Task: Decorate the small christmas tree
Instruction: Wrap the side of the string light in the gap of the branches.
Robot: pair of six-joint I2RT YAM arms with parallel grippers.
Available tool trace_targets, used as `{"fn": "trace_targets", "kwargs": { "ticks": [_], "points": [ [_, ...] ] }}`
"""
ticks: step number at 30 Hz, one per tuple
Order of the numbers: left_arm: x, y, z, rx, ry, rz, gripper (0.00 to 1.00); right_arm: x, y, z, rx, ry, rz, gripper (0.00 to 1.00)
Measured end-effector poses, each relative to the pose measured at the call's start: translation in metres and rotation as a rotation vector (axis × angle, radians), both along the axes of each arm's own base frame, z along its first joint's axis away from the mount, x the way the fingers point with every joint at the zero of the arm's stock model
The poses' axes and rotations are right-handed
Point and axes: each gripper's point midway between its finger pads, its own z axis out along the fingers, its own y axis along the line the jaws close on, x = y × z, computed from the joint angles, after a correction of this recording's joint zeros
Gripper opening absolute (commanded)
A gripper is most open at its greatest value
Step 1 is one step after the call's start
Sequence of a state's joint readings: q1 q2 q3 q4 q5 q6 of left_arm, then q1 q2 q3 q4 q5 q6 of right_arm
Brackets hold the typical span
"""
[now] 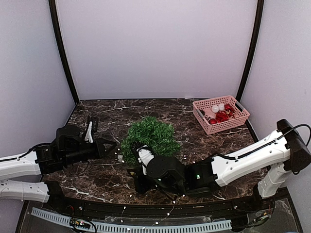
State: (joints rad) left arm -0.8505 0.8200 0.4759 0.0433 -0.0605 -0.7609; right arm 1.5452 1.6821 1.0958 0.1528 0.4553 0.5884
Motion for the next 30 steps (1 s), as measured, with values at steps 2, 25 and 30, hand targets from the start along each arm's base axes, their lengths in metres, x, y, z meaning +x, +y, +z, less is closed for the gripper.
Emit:
{"fn": "trace_targets", "kwargs": {
  "ticks": [2,25,30],
  "points": [
    [0.001,0.004,-0.001,0.017,-0.005,0.009,0.0,0.002,0.003,0.001,-0.001,-0.005,-0.005,0.0],
    [0.004,0.029,-0.002,0.118,-0.004,0.059,0.0,0.008,0.023,-0.003,-0.013,-0.008,-0.006,0.0],
    [0.003,0.032,-0.006,0.136,0.005,0.069,0.0,0.01,0.024,-0.003,-0.014,-0.007,-0.005,0.0]
  ]
}}
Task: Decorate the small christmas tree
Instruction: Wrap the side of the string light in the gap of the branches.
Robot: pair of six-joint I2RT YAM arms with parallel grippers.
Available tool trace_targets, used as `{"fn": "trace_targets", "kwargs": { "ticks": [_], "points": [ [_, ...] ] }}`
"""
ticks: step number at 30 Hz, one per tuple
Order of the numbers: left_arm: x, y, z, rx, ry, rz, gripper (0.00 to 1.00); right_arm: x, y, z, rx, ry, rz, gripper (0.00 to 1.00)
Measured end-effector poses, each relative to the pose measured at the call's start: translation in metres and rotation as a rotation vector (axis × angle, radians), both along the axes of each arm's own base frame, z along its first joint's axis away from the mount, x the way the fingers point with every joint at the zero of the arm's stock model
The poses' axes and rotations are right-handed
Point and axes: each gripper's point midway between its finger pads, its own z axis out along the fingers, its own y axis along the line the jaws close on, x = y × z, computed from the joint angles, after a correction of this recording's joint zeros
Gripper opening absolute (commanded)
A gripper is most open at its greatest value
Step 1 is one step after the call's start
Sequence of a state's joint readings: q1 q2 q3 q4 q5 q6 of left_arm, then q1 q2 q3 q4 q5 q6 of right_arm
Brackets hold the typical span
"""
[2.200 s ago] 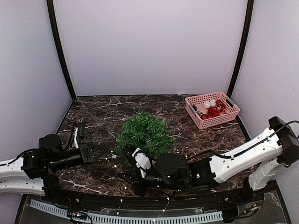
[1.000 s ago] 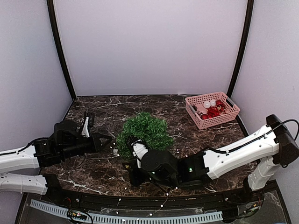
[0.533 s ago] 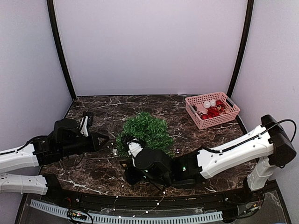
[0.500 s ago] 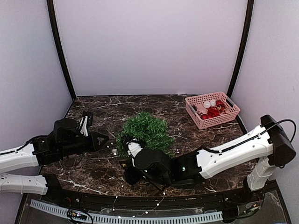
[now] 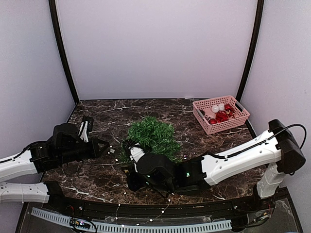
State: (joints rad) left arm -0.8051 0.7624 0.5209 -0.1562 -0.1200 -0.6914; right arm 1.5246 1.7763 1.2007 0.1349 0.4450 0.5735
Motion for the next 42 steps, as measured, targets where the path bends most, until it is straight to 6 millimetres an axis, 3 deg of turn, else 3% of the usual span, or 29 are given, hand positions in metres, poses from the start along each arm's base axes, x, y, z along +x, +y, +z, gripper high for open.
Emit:
{"fn": "trace_targets", "kwargs": {
  "ticks": [9,17,25,29,35,39,42],
  "points": [
    [0.007,-0.01,-0.01,0.001,0.011,-0.013,0.0,0.002,-0.001,-0.002,0.0,0.007,-0.014,0.0],
    [0.012,-0.035,-0.031,-0.001,0.063,-0.086,0.0,0.006,-0.023,-0.024,-0.052,0.03,-0.058,0.0],
    [0.012,-0.06,-0.027,-0.055,0.038,-0.194,0.0,0.01,-0.045,-0.006,-0.016,0.046,-0.106,0.0],
    [0.012,-0.066,-0.028,-0.06,0.037,-0.222,0.01,0.01,-0.053,-0.012,-0.03,0.057,-0.117,0.0],
    [0.011,-0.064,-0.033,-0.05,0.043,-0.22,0.08,0.01,-0.056,-0.018,-0.042,0.066,-0.123,0.0],
    [0.021,-0.04,-0.047,0.0,0.046,-0.122,0.17,0.001,-0.056,-0.018,-0.046,0.074,-0.104,0.0],
    [0.022,-0.026,-0.052,0.027,0.047,-0.073,0.28,-0.002,-0.056,-0.017,-0.044,0.077,-0.098,0.0]
  ]
}}
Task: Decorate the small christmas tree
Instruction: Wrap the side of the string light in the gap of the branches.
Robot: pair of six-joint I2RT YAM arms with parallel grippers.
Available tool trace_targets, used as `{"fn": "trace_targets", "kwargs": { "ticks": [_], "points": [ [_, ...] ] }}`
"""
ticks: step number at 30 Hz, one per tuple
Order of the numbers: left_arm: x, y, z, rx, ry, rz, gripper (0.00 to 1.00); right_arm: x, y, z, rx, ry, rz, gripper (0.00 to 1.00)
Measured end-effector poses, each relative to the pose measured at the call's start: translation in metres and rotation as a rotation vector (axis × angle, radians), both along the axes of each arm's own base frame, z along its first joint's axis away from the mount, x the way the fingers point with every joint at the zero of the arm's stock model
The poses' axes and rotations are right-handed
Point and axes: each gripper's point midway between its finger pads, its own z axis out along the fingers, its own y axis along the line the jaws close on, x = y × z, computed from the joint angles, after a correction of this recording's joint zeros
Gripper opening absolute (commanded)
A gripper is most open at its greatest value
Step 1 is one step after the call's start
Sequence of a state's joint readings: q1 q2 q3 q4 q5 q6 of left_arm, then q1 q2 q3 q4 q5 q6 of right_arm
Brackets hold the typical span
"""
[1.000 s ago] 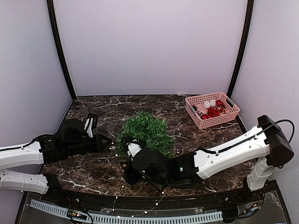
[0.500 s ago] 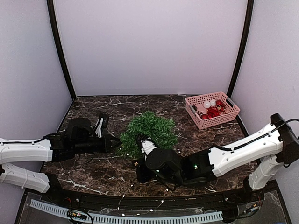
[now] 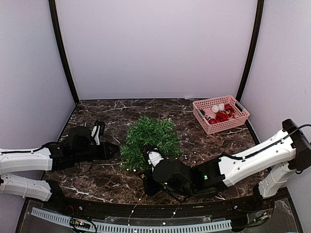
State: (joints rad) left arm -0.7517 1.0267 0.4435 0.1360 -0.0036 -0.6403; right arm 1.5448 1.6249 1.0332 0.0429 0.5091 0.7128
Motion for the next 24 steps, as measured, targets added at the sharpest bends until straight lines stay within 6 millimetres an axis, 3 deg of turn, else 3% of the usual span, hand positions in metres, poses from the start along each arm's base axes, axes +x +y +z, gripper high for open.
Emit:
{"fn": "trace_targets", "kwargs": {
  "ticks": [11,17,24],
  "points": [
    [-0.024,0.022,-0.013,-0.043,0.016,0.022,0.71,0.0,-0.005,0.008,0.008,-0.01,-0.018,0.0],
    [-0.052,0.016,-0.031,-0.096,0.06,-0.097,0.76,0.008,-0.014,0.023,0.04,-0.023,-0.081,0.0],
    [-0.067,-0.008,-0.027,-0.175,0.091,-0.24,0.79,0.013,-0.021,0.022,0.048,-0.021,-0.128,0.0]
  ]
}}
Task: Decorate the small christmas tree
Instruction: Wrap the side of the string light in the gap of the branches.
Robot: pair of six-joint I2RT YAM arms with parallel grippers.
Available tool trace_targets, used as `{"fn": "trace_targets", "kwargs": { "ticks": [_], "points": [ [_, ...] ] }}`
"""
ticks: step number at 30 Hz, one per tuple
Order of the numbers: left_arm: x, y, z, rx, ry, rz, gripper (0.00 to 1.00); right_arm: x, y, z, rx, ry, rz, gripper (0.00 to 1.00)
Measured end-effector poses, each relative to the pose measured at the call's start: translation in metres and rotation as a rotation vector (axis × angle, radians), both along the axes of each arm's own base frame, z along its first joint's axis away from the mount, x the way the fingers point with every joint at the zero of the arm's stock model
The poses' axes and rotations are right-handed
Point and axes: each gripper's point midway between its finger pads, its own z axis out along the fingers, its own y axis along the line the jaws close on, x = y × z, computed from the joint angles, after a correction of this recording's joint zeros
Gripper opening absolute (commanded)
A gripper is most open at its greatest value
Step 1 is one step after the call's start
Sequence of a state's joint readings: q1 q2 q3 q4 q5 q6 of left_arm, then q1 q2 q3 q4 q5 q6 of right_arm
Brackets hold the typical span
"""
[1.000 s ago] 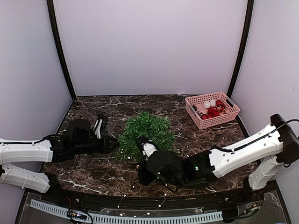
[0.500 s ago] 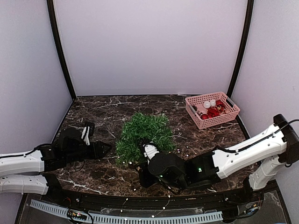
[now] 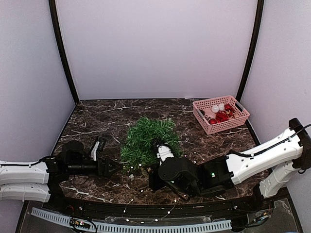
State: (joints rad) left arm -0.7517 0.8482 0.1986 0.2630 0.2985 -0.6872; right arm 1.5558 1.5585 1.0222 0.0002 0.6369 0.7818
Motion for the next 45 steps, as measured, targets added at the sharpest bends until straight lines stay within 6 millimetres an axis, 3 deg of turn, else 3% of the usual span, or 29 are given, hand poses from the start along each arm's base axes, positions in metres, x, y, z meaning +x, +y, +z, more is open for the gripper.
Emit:
{"fn": "trace_targets", "kwargs": {
  "ticks": [4,10,13,19,29,34,45],
  "points": [
    [-0.008,-0.011,-0.009,-0.005,0.047,-0.077,0.73,0.002,-0.005,-0.002,-0.003,-0.002,-0.018,0.0],
    [-0.015,-0.02,-0.017,0.0,0.091,-0.146,0.42,0.005,-0.01,0.006,0.02,-0.01,-0.039,0.0],
    [-0.015,-0.022,-0.014,-0.011,0.086,-0.155,0.38,0.005,-0.011,0.005,0.021,-0.012,-0.043,0.0],
    [-0.016,-0.026,-0.007,-0.04,0.07,-0.171,0.37,0.003,-0.012,0.004,0.019,-0.012,-0.041,0.0],
    [-0.021,-0.031,0.001,-0.076,0.069,-0.214,0.0,0.005,-0.014,0.006,0.021,-0.027,-0.062,0.0],
    [-0.021,-0.031,0.002,-0.077,0.064,-0.213,0.0,0.006,-0.019,0.011,0.036,-0.036,-0.098,0.0],
    [-0.016,-0.027,0.01,-0.091,0.037,-0.169,0.0,0.003,-0.042,0.042,0.12,-0.073,-0.164,0.0]
  ]
}}
